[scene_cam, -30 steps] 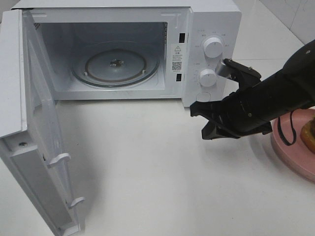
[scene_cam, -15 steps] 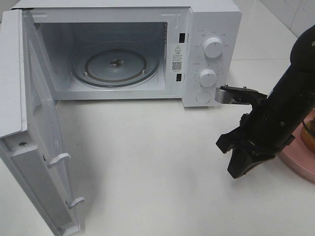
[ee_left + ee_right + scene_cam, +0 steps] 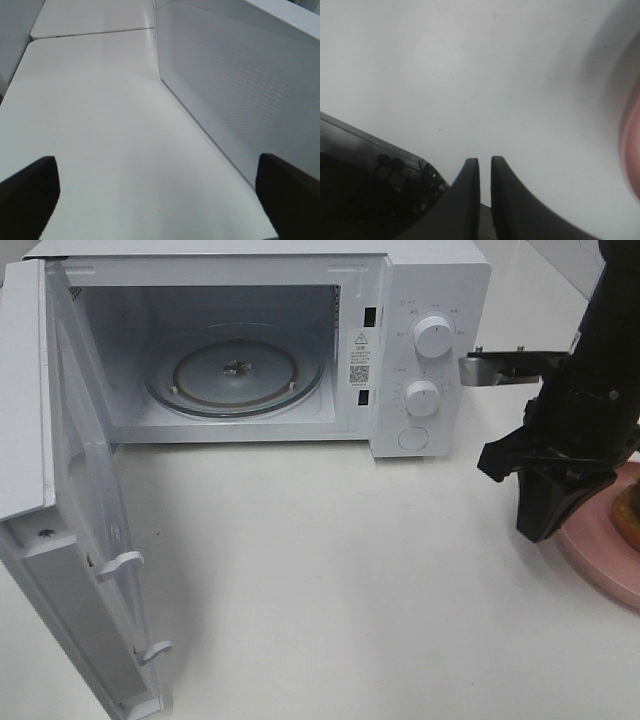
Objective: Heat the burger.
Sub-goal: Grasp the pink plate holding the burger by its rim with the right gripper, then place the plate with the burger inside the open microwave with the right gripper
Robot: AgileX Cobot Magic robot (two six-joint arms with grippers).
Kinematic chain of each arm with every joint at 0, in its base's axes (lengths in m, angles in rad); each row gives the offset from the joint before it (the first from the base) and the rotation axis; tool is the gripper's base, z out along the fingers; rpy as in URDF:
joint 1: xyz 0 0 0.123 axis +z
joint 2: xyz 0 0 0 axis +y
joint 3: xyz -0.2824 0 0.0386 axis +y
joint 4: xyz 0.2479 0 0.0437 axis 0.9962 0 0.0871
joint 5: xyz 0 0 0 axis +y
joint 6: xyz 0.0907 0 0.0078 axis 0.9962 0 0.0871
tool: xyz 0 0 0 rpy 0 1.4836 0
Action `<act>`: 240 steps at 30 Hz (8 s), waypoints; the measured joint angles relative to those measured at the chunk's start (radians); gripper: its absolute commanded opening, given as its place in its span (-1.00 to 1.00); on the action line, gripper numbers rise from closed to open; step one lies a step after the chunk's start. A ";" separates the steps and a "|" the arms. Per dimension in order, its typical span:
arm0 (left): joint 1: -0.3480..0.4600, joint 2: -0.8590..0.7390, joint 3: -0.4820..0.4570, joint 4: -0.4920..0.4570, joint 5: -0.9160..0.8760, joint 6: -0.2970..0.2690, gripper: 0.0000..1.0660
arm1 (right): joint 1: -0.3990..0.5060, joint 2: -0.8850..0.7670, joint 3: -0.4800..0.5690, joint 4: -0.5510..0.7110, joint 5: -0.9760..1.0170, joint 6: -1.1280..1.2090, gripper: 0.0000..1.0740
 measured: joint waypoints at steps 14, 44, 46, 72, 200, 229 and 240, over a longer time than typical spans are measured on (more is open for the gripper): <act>0.000 0.000 0.000 0.000 0.000 0.000 0.92 | -0.058 -0.059 -0.011 -0.213 -0.017 0.217 0.39; 0.000 0.000 0.000 0.000 0.000 0.000 0.92 | -0.093 0.051 0.120 -0.226 -0.318 0.194 0.72; 0.000 0.000 0.000 0.000 0.000 0.000 0.92 | -0.093 0.059 0.129 -0.226 -0.348 0.196 0.71; 0.000 0.000 0.000 0.000 0.000 0.000 0.92 | -0.104 0.203 0.169 -0.264 -0.537 0.241 0.61; 0.000 0.000 0.000 0.000 0.000 -0.001 0.92 | 0.638 -0.267 0.486 -0.646 -0.137 0.789 -1.00; 0.000 0.000 0.000 0.000 0.000 -0.001 0.92 | 0.948 -0.271 0.486 -0.698 -0.187 0.581 -0.99; 0.000 0.000 0.000 0.000 0.000 -0.001 0.92 | 0.948 -0.271 0.486 -0.705 -0.286 0.393 -0.98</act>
